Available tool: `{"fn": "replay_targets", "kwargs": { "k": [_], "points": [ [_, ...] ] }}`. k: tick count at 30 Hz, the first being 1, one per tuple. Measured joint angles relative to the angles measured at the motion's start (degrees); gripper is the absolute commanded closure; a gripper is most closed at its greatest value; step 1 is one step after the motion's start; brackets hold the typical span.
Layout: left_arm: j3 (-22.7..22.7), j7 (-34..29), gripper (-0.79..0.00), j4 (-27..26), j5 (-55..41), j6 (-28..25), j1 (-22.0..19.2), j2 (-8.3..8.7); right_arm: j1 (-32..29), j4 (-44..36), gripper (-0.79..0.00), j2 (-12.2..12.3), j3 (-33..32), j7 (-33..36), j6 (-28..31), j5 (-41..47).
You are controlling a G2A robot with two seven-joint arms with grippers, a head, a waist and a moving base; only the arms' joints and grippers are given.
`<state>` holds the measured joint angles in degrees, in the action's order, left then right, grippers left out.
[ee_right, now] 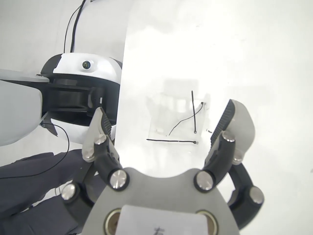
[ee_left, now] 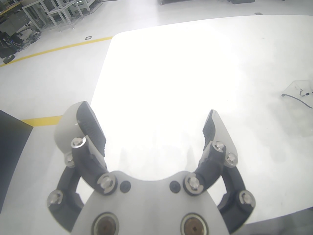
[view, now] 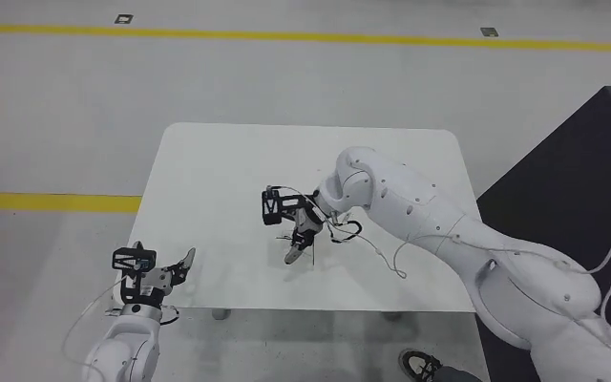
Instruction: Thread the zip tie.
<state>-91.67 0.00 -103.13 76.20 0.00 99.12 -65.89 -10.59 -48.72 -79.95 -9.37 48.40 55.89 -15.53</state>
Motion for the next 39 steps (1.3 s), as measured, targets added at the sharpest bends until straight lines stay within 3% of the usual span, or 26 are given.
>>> {"fn": "replay_targets", "kwargs": {
  "k": [10,14,15,18,27,33,39],
  "points": [
    [0.00,0.00,-0.785,0.00,0.00,0.00,0.00,0.00,0.76,2.76,-0.785,-1.04,-0.43,-2.29,2.11,1.14],
    [0.00,0.00,-0.785,0.00,0.00,0.00,0.00,0.00,1.35,-2.98,-0.785,-0.30,-0.66,-3.83,0.94,-4.88],
    [0.00,0.00,-0.785,0.00,0.00,0.00,0.00,0.00,1.38,-4.70,-0.767,0.08,-0.45,-2.92,-1.08,-9.16],
    [0.00,0.00,-0.785,0.00,0.00,0.00,0.00,0.00,0.54,-8.29,-0.443,1.34,-0.71,-1.66,-3.81,-15.59],
    [0.00,0.00,-0.785,0.00,0.00,0.00,0.00,0.00,-2.29,-15.06,-0.329,4.63,-1.30,5.53,-6.01,-15.92],
    [0.00,0.00,-0.785,0.00,0.00,0.00,0.00,0.00,-2.48,-15.01,-0.323,4.77,-2.28,6.44,-7.86,-16.23],
    [0.00,0.00,-0.785,0.00,0.00,0.00,0.00,0.00,-3.26,-11.28,-0.320,3.79,-2.38,2.30,-3.60,-18.81]
  ]
}}
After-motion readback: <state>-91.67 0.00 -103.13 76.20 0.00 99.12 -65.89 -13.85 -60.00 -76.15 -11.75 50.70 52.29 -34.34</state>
